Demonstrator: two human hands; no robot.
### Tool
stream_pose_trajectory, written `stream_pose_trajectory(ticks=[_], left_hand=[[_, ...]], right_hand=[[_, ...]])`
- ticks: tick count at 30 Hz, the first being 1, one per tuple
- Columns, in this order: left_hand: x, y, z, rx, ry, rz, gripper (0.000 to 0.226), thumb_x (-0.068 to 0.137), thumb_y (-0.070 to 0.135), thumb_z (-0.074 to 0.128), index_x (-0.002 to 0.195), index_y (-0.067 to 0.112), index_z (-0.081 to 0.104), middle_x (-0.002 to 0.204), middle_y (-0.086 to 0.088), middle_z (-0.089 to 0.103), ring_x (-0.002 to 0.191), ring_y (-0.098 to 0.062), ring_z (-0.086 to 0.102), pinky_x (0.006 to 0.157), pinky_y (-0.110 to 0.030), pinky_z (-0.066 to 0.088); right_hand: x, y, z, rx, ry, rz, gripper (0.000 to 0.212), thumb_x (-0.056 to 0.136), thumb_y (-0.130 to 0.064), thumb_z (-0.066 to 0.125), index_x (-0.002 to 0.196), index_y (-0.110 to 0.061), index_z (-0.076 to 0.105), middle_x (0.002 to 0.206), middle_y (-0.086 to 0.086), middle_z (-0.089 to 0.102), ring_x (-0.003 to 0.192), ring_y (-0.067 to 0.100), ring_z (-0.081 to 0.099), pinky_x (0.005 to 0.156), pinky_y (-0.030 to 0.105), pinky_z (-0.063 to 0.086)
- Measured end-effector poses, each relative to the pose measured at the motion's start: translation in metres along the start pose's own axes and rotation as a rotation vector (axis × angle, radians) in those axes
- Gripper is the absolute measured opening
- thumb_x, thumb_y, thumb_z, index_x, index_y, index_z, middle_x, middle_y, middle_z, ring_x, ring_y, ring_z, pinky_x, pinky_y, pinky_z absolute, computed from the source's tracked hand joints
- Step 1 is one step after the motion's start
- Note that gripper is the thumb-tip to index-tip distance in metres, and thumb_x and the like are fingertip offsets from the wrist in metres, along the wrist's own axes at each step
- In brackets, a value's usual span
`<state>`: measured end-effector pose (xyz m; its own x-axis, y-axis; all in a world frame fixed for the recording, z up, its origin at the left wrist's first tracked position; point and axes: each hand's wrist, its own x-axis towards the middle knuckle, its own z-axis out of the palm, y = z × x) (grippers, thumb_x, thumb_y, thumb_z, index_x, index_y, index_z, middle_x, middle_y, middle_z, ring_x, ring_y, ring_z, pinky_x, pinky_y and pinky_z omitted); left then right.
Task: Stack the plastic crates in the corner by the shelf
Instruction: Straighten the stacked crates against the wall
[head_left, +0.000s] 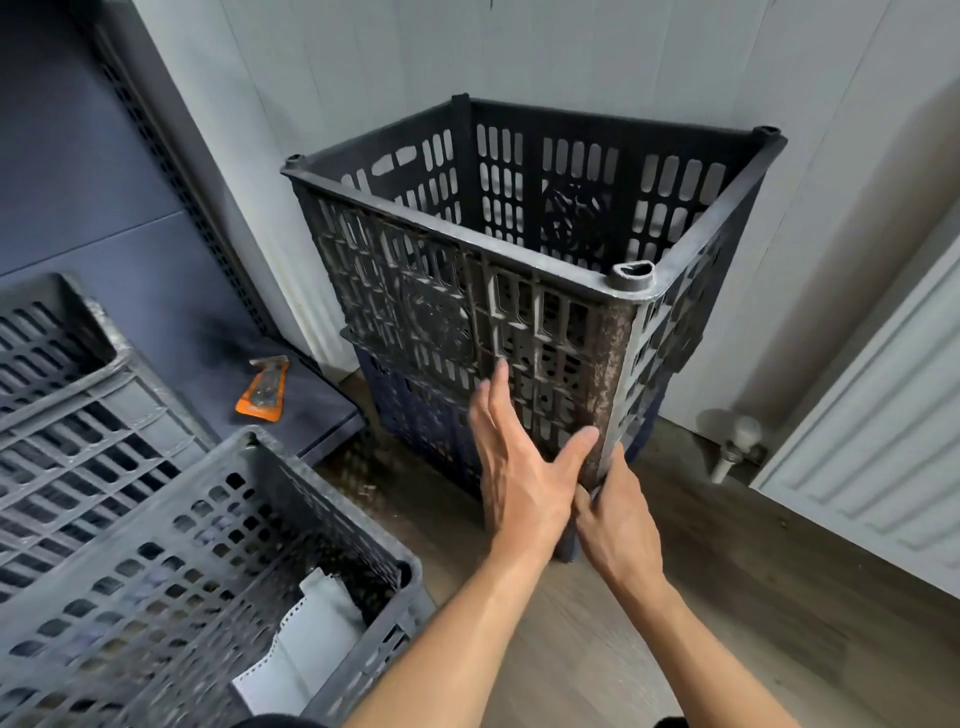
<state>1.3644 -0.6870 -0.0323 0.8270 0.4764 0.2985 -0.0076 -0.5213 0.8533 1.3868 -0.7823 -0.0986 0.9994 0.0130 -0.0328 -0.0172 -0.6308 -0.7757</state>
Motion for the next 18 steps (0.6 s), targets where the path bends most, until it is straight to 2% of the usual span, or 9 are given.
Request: stream_pose_trajectory(ticks=[2, 5, 8, 11, 13, 16, 17, 18], left_hand=[[0.009, 0.013, -0.016, 0.010, 0.065, 0.099, 0.106, 0.079, 0.054, 0.074, 0.154, 0.037, 0.002, 0.159, -0.001, 0.010, 0.149, -0.020, 0.012, 0.115, -0.050, 0.032], [0.026, 0.030, -0.037, 0.074, 0.093, 0.229, 0.110, 0.078, 0.052, 0.077, 0.157, 0.028, 0.004, 0.161, -0.006, 0.004, 0.151, -0.018, 0.003, 0.118, -0.044, 0.026], [0.044, 0.041, -0.046, 0.236, 0.037, 0.411, 0.106, 0.078, 0.049, 0.077, 0.157, 0.018, 0.014, 0.164, -0.011, 0.001, 0.152, -0.023, -0.002, 0.120, -0.050, 0.021], [0.053, 0.051, -0.045, 0.273, -0.025, 0.443, 0.105, 0.076, 0.045, 0.079, 0.156, 0.016, 0.018, 0.165, -0.009, -0.001, 0.152, -0.021, -0.004, 0.121, -0.046, 0.021], [0.057, 0.056, -0.042, 0.312, 0.003, 0.497, 0.104, 0.073, 0.044, 0.081, 0.153, 0.009, 0.024, 0.164, -0.012, 0.005, 0.152, -0.023, -0.003, 0.121, -0.045, 0.019], [0.063, 0.065, -0.036, 0.354, 0.003, 0.586, 0.096, 0.071, 0.040, 0.084, 0.145, 0.006, 0.035, 0.161, -0.014, 0.020, 0.152, -0.026, 0.005, 0.122, -0.042, 0.019], [0.065, 0.069, -0.033, 0.379, -0.001, 0.584, 0.094, 0.070, 0.040, 0.084, 0.144, 0.008, 0.036, 0.159, -0.013, 0.024, 0.152, -0.026, 0.007, 0.122, -0.042, 0.019], [0.066, 0.072, -0.029, 0.411, 0.005, 0.574, 0.094, 0.070, 0.042, 0.084, 0.144, 0.011, 0.036, 0.157, -0.011, 0.028, 0.151, -0.026, 0.009, 0.121, -0.041, 0.020]], right_hand=[[0.001, -0.005, -0.004, 0.029, 0.002, 0.005, 0.050, 0.085, -0.039, 0.060, 0.129, -0.034, 0.037, 0.118, -0.002, 0.062, 0.102, 0.025, 0.062, 0.077, 0.042, 0.052], [0.001, -0.010, -0.005, 0.037, 0.000, 0.048, 0.049, 0.088, -0.029, 0.060, 0.130, -0.028, 0.036, 0.120, 0.005, 0.063, 0.102, 0.032, 0.062, 0.080, 0.041, 0.050], [-0.002, -0.014, -0.002, 0.045, 0.015, 0.078, 0.054, 0.090, -0.023, 0.057, 0.136, -0.025, 0.030, 0.119, 0.008, 0.064, 0.100, 0.034, 0.063, 0.079, 0.041, 0.050], [-0.001, -0.015, -0.001, 0.067, 0.018, 0.103, 0.060, 0.091, -0.016, 0.054, 0.143, -0.026, 0.026, 0.124, 0.006, 0.064, 0.104, 0.033, 0.063, 0.080, 0.039, 0.049], [0.000, -0.015, -0.005, 0.072, -0.009, 0.126, 0.065, 0.092, -0.010, 0.052, 0.148, -0.024, 0.021, 0.124, 0.003, 0.064, 0.104, 0.028, 0.063, 0.077, 0.035, 0.046], [0.007, -0.013, -0.013, 0.124, -0.048, 0.169, 0.071, 0.093, -0.003, 0.048, 0.152, -0.027, 0.016, 0.107, -0.011, 0.065, 0.077, 0.008, 0.063, 0.057, 0.028, 0.044], [0.010, -0.012, -0.015, 0.128, -0.048, 0.175, 0.071, 0.093, -0.003, 0.047, 0.152, -0.029, 0.016, 0.105, -0.012, 0.066, 0.089, 0.008, 0.063, 0.057, 0.031, 0.042], [0.014, -0.009, -0.016, 0.120, -0.050, 0.160, 0.072, 0.093, -0.003, 0.047, 0.152, -0.029, 0.016, 0.109, -0.008, 0.067, 0.074, 0.010, 0.061, 0.061, 0.032, 0.042]])
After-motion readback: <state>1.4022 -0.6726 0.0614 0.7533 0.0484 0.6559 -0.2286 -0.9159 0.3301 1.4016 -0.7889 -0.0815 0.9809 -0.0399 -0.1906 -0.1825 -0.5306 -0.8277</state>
